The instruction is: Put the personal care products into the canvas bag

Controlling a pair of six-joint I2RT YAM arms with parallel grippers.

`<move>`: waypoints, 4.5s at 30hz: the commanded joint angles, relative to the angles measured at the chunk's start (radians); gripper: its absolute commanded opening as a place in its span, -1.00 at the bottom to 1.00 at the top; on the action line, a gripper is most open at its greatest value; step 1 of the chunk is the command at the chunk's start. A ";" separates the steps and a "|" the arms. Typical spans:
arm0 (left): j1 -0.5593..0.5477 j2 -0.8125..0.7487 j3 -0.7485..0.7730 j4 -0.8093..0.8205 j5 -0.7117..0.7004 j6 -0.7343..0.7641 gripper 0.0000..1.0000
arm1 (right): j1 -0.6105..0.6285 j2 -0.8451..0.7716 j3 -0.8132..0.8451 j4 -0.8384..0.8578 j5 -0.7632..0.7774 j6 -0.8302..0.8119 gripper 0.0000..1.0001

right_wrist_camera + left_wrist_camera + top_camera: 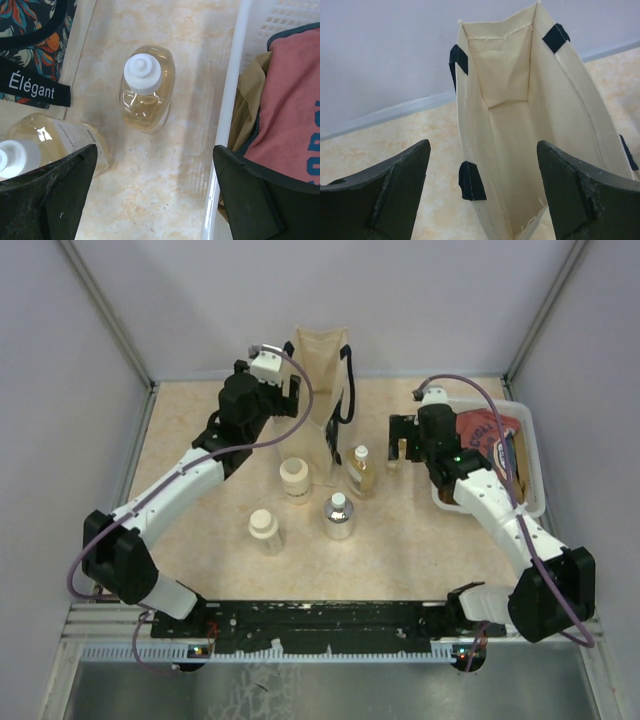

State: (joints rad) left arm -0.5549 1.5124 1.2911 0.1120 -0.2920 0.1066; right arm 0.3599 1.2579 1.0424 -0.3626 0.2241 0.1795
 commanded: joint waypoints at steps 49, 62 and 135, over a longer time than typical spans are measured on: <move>-0.004 -0.569 -0.367 -0.311 -0.273 -0.160 0.99 | 0.587 0.572 0.288 0.366 -0.013 -0.144 0.99; -0.002 -0.545 -0.383 -0.286 -0.276 -0.158 0.99 | 0.592 0.613 0.227 0.483 -0.001 -0.149 0.36; 0.048 0.299 0.283 -0.541 0.247 -0.048 0.98 | 0.584 -0.191 0.239 -0.151 0.524 -0.058 -0.90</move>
State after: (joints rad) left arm -0.5079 1.9060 1.6024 -0.3538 -0.0921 0.0853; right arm 0.9520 1.0924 1.2053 -0.6212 0.6933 0.1162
